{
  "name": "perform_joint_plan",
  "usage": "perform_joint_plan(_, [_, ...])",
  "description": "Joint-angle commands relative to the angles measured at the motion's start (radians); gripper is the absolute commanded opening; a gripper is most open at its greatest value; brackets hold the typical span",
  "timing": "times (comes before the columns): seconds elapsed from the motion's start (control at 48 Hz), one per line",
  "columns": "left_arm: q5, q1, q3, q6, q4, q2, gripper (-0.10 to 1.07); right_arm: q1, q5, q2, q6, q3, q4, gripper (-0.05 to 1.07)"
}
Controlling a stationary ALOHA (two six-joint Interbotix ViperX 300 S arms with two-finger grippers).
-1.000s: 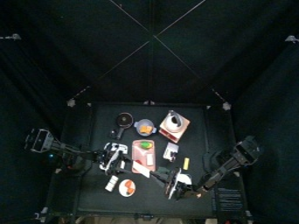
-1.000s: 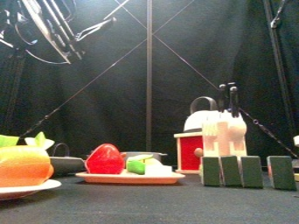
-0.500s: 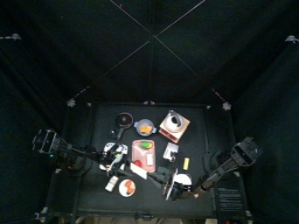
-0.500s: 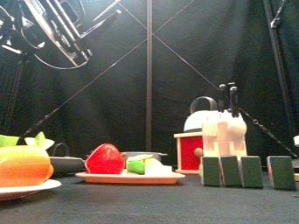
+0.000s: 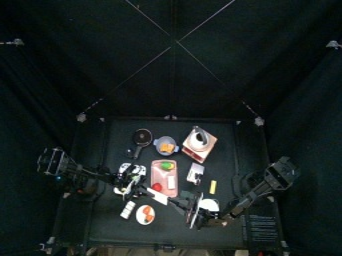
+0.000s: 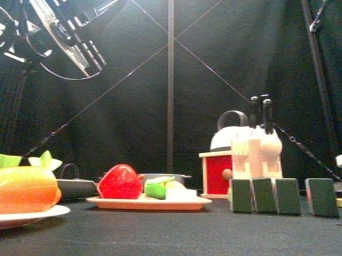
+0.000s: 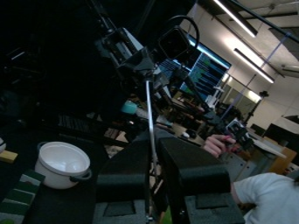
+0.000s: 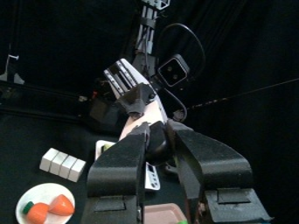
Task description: Hand over cleaver
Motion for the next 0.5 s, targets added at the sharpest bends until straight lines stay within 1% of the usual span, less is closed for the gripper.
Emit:
perform_joint_plan(0.0, [-0.009, 0.0, -0.014, 0.003, 0.0, -0.015, 0.39, -0.005, 0.003, -0.015, 0.006, -0.017, 0.0, 0.6])
perform_joint_plan(0.083, [-0.009, 0.0, -0.012, 0.003, 0.0, -0.014, 0.39, -0.008, -0.009, -0.012, 0.005, -0.018, 0.014, 0.61])
perform_joint_plan(0.167, [-0.009, 0.0, -0.012, 0.003, 0.003, -0.015, 0.39, -0.009, -0.046, -0.011, 0.003, -0.018, 0.032, 0.65])
perform_joint_plan(0.292, [-0.009, 0.0, -0.011, 0.005, 0.0, -0.014, 0.39, -0.02, -0.08, -0.014, 0.005, -0.025, 0.066, 0.76])
perform_joint_plan(0.396, [-0.009, 0.003, -0.011, 0.006, 0.0, -0.014, 0.39, -0.026, -0.081, -0.008, 0.003, -0.046, 0.112, 0.91])
perform_joint_plan(0.479, [-0.008, 0.005, -0.011, 0.009, 0.0, -0.008, 0.38, -0.028, -0.08, 0.008, -0.015, -0.057, 0.153, 0.98])
